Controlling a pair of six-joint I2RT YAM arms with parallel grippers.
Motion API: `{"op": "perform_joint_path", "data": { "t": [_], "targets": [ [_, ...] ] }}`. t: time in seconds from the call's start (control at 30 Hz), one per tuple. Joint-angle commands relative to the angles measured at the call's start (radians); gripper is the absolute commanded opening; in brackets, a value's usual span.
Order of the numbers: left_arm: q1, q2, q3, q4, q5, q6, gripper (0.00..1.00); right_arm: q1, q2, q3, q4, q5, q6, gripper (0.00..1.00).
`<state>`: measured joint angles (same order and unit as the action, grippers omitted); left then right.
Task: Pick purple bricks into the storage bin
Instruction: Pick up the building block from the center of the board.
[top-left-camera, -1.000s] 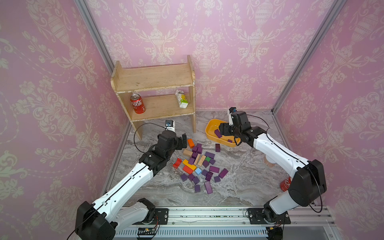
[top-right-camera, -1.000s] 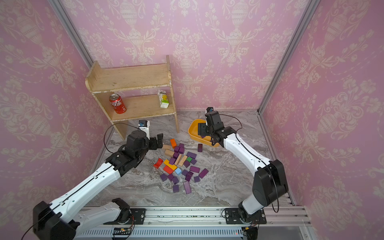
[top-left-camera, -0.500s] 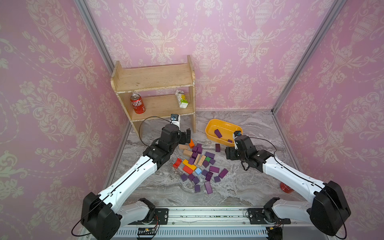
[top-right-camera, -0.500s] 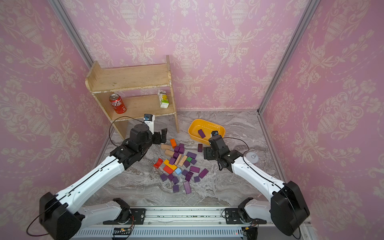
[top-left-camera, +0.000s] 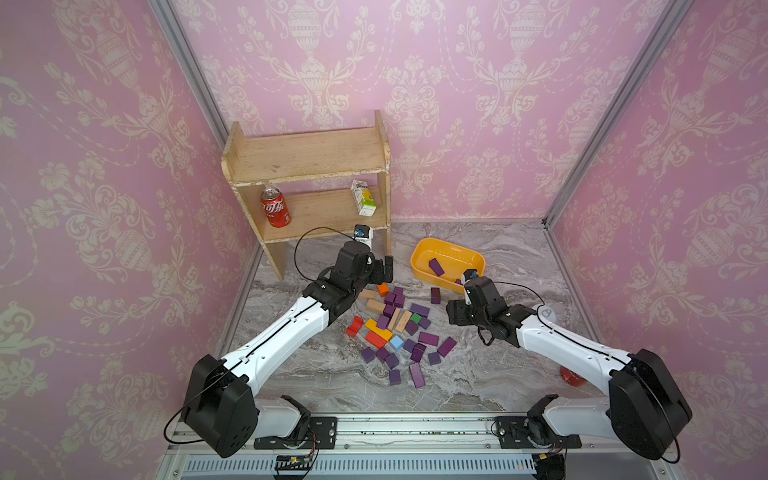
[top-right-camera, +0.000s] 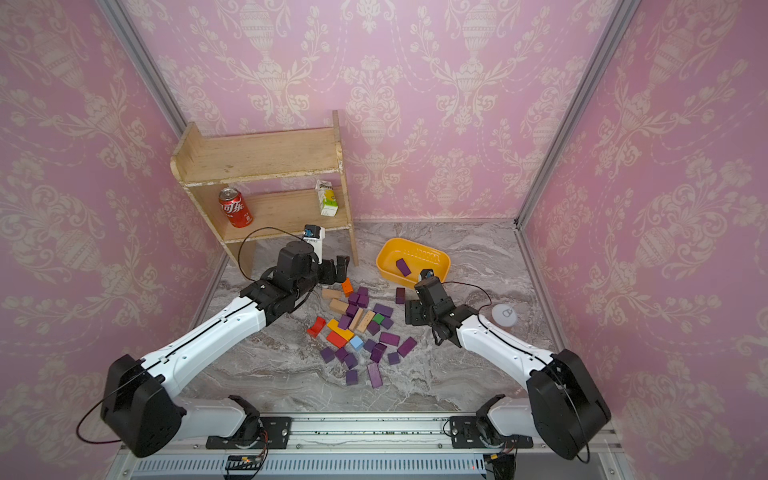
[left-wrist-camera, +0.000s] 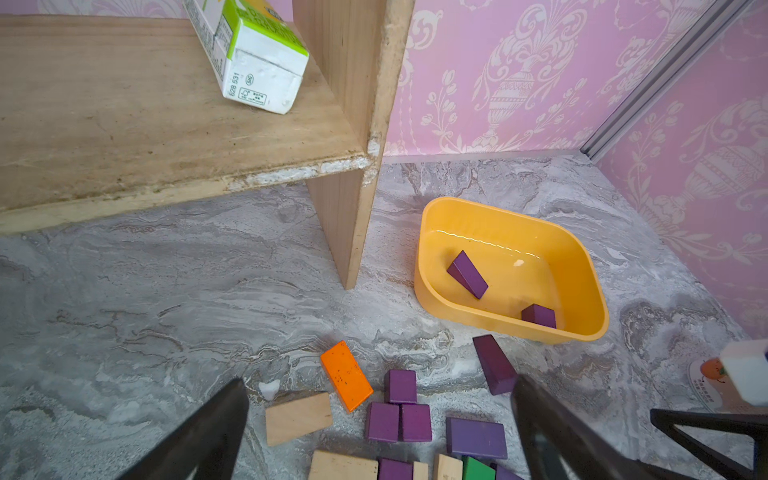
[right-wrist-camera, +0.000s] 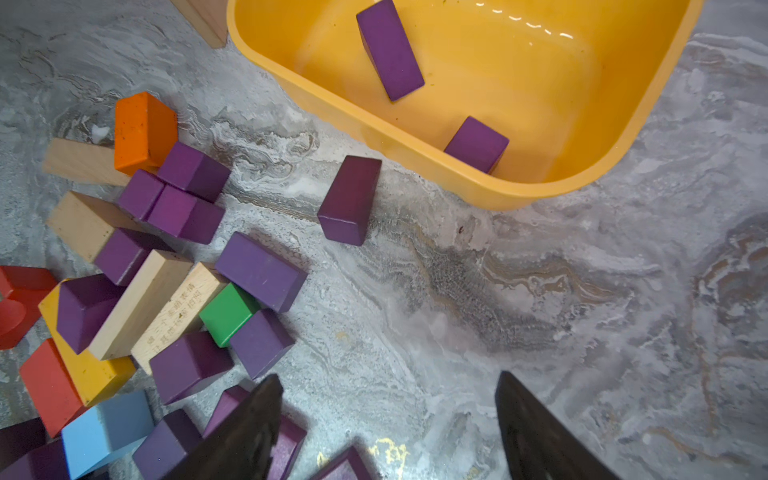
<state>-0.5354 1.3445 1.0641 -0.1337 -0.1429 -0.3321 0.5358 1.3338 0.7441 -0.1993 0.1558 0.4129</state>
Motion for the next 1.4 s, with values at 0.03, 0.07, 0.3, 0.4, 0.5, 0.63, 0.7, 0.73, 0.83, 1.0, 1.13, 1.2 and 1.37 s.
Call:
{"op": "perform_joint_path", "data": {
  "t": [0.03,0.07,0.3,0.4,0.5,0.63,0.7,0.73,0.83,1.0,1.13,1.2,1.37],
  "targets": [
    [-0.008,-0.002,0.016,-0.047,0.017,-0.064,0.99,0.006,0.036,-0.030,0.110,0.013,0.036,0.78],
    [-0.008,-0.009,0.009,-0.047,0.022,-0.076,0.99,0.007,0.045,-0.041,0.143,0.009,0.042,0.78],
    [-0.008,-0.063,-0.056,-0.029,-0.012,-0.101,0.99,0.026,0.198,0.040,0.158,-0.011,0.047,0.68],
    [-0.008,-0.076,-0.071,-0.039,-0.017,-0.097,0.99,0.036,0.273,0.072,0.179,-0.018,0.056,0.64],
    [-0.008,-0.085,-0.072,-0.054,-0.020,-0.089,0.99,0.052,0.327,0.093,0.210,-0.006,0.071,0.63],
    [-0.008,-0.096,-0.076,-0.054,-0.011,-0.074,0.99,0.068,0.379,0.127,0.217,0.044,0.094,0.61],
    [-0.008,-0.102,-0.075,-0.052,-0.007,-0.072,0.99,0.072,0.399,0.140,0.223,0.059,0.098,0.60],
    [-0.008,-0.105,-0.075,-0.051,-0.008,-0.071,0.99,0.073,0.406,0.146,0.222,0.068,0.100,0.60],
    [-0.008,-0.111,-0.083,-0.046,-0.015,-0.068,0.99,0.076,0.436,0.172,0.216,0.091,0.101,0.60],
    [-0.008,-0.120,-0.099,-0.050,-0.031,-0.064,0.99,0.076,0.489,0.222,0.197,0.114,0.111,0.56],
    [-0.008,-0.131,-0.107,-0.048,-0.045,-0.053,0.99,0.076,0.514,0.246,0.189,0.133,0.122,0.50],
    [-0.008,-0.136,-0.110,-0.047,-0.054,-0.047,0.99,0.076,0.525,0.258,0.183,0.141,0.122,0.49],
    [-0.006,-0.132,-0.114,-0.038,-0.063,-0.036,0.99,0.075,0.570,0.306,0.145,0.149,0.111,0.45]
  ]
}}
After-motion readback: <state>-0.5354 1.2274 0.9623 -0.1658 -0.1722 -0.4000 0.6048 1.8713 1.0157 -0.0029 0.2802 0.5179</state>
